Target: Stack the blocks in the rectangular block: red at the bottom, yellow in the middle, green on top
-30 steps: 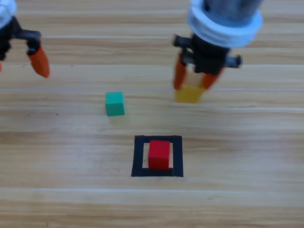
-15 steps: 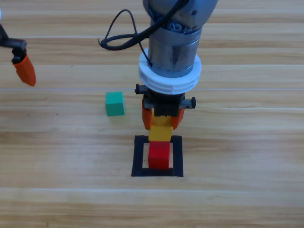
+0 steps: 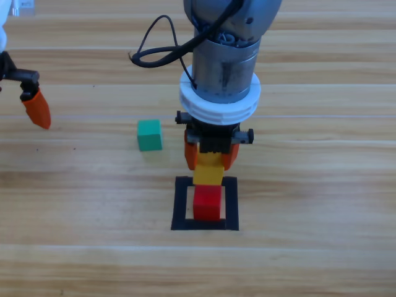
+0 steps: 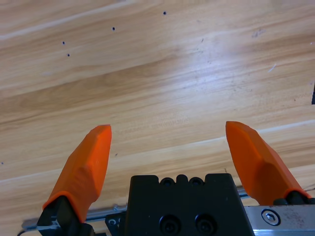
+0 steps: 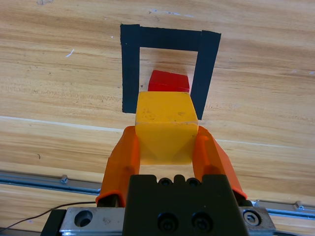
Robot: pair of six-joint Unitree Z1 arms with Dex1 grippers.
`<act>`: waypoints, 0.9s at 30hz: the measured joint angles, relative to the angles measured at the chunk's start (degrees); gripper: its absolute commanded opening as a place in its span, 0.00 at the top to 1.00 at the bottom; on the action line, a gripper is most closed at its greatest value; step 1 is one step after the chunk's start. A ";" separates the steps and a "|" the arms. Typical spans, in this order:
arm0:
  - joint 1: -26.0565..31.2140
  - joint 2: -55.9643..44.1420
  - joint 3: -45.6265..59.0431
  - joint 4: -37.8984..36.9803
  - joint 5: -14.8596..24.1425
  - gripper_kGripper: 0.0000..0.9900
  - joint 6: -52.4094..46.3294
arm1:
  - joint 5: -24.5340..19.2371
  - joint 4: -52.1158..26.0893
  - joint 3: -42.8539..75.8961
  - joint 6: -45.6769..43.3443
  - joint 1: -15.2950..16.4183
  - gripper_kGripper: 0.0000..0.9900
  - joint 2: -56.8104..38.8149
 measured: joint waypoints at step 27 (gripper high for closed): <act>0.05 0.00 2.50 -2.09 -0.88 0.00 0.05 | 0.00 0.00 -0.80 0.02 0.04 1.00 3.25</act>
